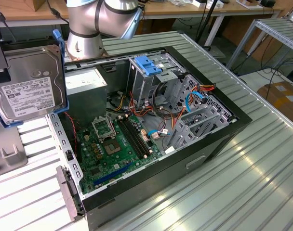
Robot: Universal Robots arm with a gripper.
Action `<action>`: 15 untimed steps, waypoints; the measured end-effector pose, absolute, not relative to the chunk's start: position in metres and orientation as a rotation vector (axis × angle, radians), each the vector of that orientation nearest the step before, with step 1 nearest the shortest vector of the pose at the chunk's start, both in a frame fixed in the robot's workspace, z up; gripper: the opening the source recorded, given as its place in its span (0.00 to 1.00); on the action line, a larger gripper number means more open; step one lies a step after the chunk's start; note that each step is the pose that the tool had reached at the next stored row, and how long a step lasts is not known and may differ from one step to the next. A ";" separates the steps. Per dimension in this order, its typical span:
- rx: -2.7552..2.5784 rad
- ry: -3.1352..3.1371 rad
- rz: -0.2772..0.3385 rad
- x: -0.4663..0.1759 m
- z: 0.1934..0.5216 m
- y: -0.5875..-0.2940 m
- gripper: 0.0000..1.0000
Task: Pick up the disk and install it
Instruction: 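Pick up the disk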
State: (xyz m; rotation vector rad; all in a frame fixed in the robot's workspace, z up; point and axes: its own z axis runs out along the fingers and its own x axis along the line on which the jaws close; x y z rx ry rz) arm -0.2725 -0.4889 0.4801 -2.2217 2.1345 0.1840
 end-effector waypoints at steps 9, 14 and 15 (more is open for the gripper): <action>-2.222 2.135 0.184 -0.266 0.480 -0.491 0.37; -2.222 2.134 0.184 -0.262 0.480 -0.492 0.37; -2.222 2.135 0.184 -0.261 0.480 -0.492 0.37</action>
